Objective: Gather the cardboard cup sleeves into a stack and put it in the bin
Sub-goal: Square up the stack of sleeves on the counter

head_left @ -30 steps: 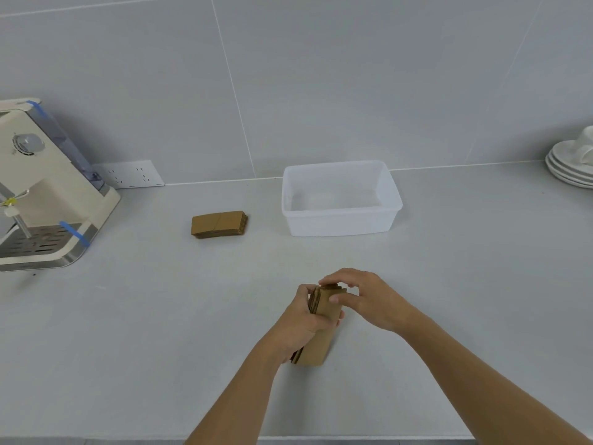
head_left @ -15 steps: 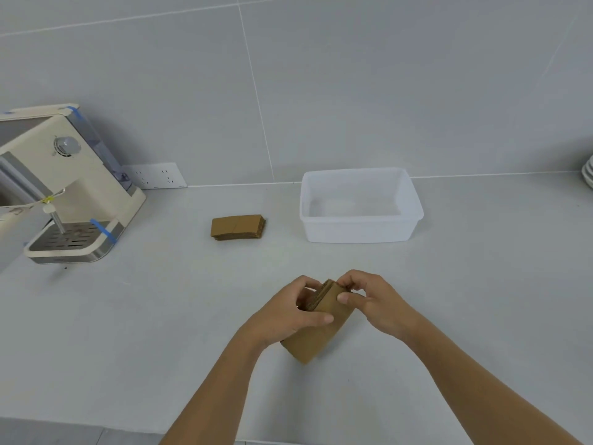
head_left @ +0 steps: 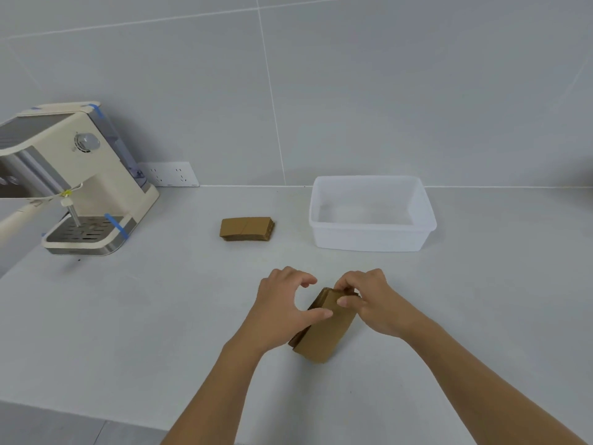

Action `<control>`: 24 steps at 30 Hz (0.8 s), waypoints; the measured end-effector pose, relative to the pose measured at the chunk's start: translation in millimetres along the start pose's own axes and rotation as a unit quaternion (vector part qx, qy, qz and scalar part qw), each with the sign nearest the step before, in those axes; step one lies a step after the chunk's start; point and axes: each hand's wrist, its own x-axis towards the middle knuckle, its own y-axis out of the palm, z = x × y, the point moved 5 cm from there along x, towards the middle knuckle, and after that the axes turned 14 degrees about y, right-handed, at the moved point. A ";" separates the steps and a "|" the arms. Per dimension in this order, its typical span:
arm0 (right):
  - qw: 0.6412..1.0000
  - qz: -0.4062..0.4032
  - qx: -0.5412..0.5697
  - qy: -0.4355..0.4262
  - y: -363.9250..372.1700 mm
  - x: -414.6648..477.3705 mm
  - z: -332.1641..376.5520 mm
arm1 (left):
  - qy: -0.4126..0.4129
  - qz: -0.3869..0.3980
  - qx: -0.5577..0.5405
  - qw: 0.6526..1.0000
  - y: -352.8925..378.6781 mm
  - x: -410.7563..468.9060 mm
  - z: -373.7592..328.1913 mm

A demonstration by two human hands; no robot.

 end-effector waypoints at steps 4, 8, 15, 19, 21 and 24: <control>0.988 -0.030 -0.137 -0.071 -1.9 -3.9 25.6 | 0.075 0.028 0.156 0.984 1.8 15.8 -23.0; 0.961 -0.087 -0.230 -0.126 -4.2 -7.0 37.8 | 0.073 0.071 0.291 0.951 -0.4 28.3 -32.3; 0.958 -0.132 -0.223 -0.126 -10.6 -8.7 40.6 | 0.078 0.055 0.305 0.948 -5.3 33.2 -37.4; 0.991 -0.107 -0.013 -0.075 -19.0 -10.9 35.1 | 0.074 0.006 0.240 0.968 -13.8 29.6 -36.5; 0.992 -0.096 0.041 -0.063 -21.1 -11.2 33.3 | 0.032 -0.042 0.169 0.984 -22.7 25.3 -31.2; 0.986 -0.099 0.125 -0.045 -20.4 -6.7 27.9 | -0.044 -0.141 0.038 0.988 -39.6 18.1 -14.9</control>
